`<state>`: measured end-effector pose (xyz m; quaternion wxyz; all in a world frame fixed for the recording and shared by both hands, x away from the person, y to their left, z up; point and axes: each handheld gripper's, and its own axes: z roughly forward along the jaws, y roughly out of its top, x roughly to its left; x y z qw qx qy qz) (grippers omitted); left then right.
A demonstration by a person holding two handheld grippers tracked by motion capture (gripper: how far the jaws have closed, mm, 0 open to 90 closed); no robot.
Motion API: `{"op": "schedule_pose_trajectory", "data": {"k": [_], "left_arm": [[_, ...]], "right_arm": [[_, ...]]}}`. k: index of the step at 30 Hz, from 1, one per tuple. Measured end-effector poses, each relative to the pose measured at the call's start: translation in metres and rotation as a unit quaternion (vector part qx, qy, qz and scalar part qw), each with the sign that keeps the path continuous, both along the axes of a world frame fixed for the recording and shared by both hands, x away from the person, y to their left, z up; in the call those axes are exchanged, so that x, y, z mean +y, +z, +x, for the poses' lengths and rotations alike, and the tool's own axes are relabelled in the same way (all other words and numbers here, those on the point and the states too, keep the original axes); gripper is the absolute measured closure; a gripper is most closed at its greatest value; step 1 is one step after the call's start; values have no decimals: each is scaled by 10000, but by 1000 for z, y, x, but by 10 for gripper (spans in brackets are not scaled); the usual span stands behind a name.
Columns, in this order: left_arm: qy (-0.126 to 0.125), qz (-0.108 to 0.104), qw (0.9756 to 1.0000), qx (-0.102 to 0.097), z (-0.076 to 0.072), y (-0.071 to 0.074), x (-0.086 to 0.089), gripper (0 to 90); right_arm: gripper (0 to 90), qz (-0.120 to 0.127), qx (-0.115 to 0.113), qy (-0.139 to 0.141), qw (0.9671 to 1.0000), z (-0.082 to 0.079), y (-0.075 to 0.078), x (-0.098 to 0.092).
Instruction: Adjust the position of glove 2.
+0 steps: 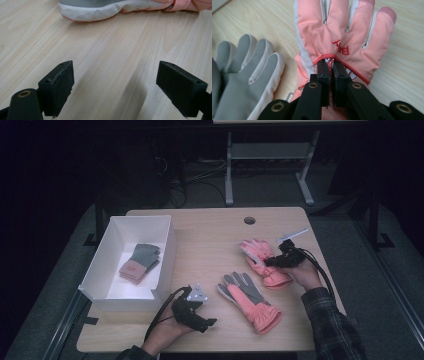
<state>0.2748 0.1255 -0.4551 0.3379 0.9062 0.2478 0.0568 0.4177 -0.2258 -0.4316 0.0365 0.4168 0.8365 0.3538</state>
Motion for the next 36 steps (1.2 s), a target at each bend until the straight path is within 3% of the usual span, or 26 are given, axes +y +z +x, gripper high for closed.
{"op": "schedule_pose_trajectory", "data": {"k": [10, 17, 21, 26, 36], "left_arm": [[21, -15, 10000, -13, 0, 1, 1, 144], [34, -25, 10000, -47, 0, 0, 1, 144], [40, -30, 10000, -49, 1, 0, 1, 144], [67, -45, 10000, -57, 1, -1, 0, 144], [50, -42, 10000, -41, 0, 1, 1, 144]], "right_arm": [[863, 326, -245, -248, 9989, -30, 35, -18], [863, 431, -248, -234, 9985, -57, 52, -21], [862, 510, -292, -88, 9982, -73, 61, -17], [862, 609, -227, 68, 9979, -87, 65, -9], [862, 556, -34, 422, 9976, -107, 61, 16]]}}
